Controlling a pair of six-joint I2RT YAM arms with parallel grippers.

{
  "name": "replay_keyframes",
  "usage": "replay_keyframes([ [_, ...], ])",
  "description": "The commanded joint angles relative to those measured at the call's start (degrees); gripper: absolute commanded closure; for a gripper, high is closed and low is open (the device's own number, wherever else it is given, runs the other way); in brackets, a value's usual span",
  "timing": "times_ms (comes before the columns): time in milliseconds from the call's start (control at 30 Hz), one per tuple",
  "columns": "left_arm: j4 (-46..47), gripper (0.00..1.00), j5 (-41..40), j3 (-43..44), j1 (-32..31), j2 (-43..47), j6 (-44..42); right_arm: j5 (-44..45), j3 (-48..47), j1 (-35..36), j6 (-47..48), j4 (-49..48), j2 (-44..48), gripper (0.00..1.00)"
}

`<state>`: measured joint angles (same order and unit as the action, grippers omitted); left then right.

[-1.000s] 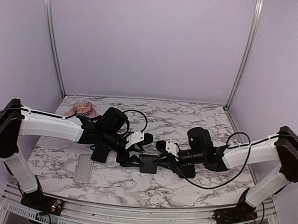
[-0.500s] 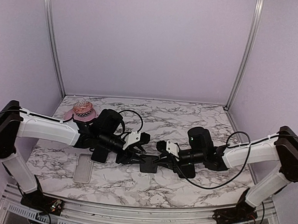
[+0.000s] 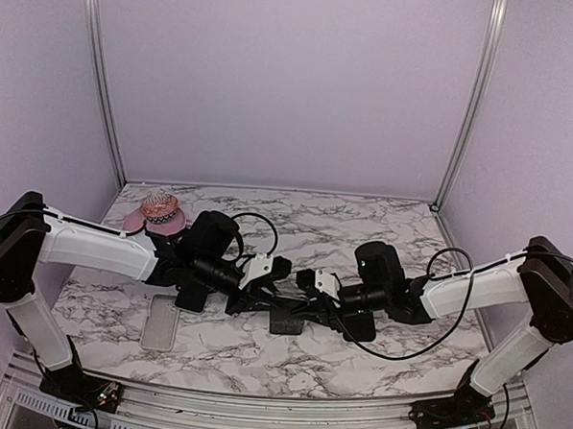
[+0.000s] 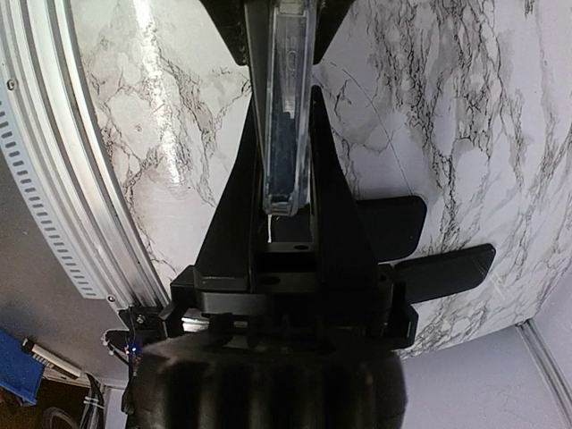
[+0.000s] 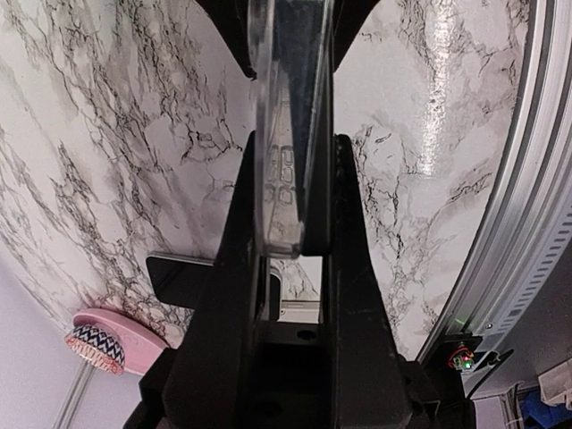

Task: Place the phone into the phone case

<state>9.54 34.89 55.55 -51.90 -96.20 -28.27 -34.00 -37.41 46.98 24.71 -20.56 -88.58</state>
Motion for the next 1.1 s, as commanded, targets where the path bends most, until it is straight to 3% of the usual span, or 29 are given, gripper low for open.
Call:
replay_keyframes([
  [0,1.1,1.0,0.89,1.62,-0.93,-0.87,0.79,0.29,-2.49,-0.23,0.37,-0.25,-0.55,0.76],
  [167,0.49,1.0,-1.76,2.01,-0.92,-0.41,1.95,2.6,-2.21,-0.22,0.45,2.54,1.42,0.61],
  [233,0.0,1.0,-3.22,2.17,-0.92,-0.39,2.43,4.08,-1.79,-0.22,0.22,3.51,2.97,0.6],
  [567,-0.98,1.0,-2.48,3.19,-0.93,0.8,4.47,2.32,-3.78,-0.21,-0.24,8.01,4.91,1.0],
  [600,-0.81,0.97,-2.67,2.9,-0.86,1.55,4.62,2.01,-4.15,-0.27,0.0,8.91,5.47,1.0],
  [667,-0.31,0.65,-2.66,1.76,-0.69,3.7,4.71,1.32,-4.65,-0.22,0.19,10.23,7.31,1.0],
  [733,0.49,0.4,-2.28,-0.08,-0.37,6.07,4.81,0.18,-5.06,-0.35,0.12,10.97,9.68,1.0],
  [767,0.96,0.34,-2.22,-1.47,-0.22,7.25,4.94,-0.75,-5.23,-0.4,-0.23,11.17,10.82,1.0],
  [933,1.39,0.31,0.58,-3.66,-0.02,11.75,6.08,-7.21,-8.12,-0.44,-1.3,13.76,15.97,1.0],
  [1067,1.77,0.35,1.81,-2.62,-1.32,13.12,7.8,-10.1,-8.79,-0.49,-3.34,11.41,19.26,1.0],
])
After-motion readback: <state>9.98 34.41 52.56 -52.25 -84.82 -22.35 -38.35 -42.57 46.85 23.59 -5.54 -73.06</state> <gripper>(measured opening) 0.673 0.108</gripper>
